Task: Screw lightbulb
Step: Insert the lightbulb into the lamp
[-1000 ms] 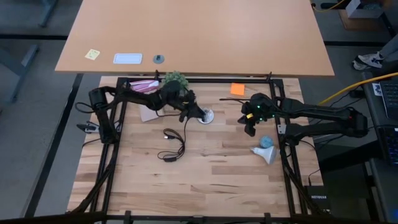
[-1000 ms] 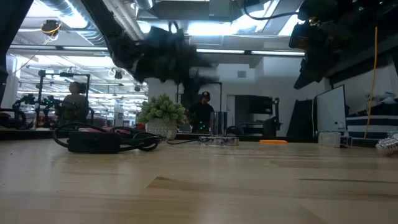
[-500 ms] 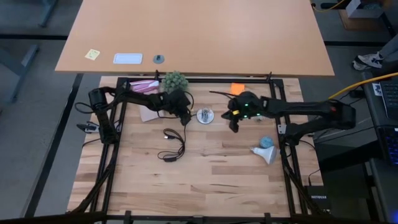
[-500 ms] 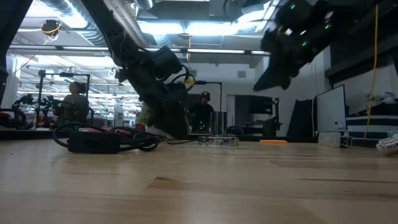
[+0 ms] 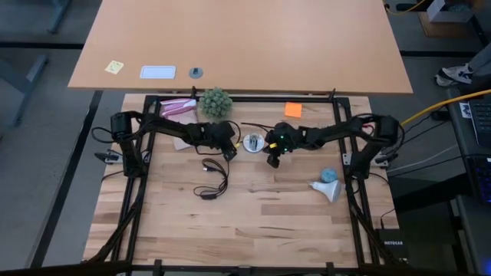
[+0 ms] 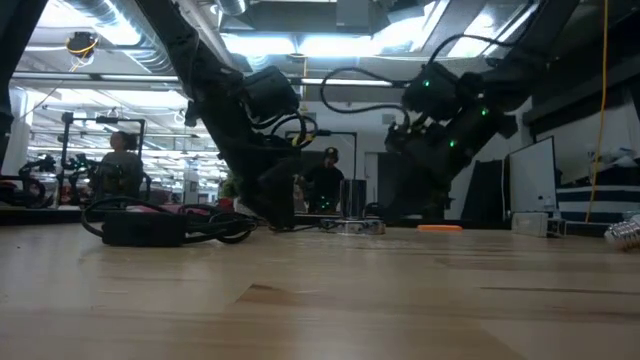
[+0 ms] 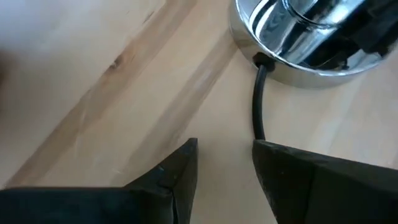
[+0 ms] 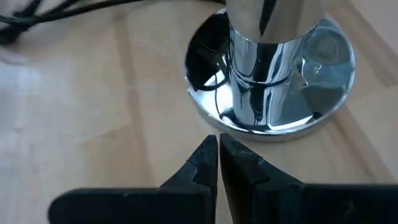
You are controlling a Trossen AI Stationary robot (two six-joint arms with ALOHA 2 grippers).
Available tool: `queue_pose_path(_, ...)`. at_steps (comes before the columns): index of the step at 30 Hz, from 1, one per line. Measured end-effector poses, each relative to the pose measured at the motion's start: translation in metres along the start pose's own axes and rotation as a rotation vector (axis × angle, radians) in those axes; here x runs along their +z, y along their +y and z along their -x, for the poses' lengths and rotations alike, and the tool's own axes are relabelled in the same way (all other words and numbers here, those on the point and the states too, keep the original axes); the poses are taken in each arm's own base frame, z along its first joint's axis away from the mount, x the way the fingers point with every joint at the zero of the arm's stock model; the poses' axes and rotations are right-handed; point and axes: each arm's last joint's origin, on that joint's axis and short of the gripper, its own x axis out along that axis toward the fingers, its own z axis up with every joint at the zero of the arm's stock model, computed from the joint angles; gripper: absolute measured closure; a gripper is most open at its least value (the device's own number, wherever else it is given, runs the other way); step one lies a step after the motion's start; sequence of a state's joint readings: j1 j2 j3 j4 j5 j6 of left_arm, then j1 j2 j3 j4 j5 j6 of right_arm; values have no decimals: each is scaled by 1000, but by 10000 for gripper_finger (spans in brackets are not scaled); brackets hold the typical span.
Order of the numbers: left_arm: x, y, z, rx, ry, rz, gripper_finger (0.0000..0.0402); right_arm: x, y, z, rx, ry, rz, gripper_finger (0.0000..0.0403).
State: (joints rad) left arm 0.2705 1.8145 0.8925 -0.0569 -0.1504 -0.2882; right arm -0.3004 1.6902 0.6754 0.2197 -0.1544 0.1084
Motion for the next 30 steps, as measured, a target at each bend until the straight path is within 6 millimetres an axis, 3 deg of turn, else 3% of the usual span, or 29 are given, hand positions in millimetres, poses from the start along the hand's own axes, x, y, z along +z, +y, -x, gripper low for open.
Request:
queue_pose_path(8,-12,-31,-4,-39,-5,16,259,-4,-7,-13,-140,-28,10,379)
queue_pose_path(16,-15,-70,-28,-204,-181,54,259,6,-8,-12,-210,-126,100,379)
queue_pose_path(19,-11,-77,-27,-249,-216,53,259,8,-7,-11,-201,-136,127,379)
queue_pose_path(24,-1,-78,-10,-294,-251,42,259,7,-7,-10,-205,-119,184,379)
queue_pose_path(30,17,-72,28,-222,-332,-54,259,7,-7,-10,-205,-116,200,379)
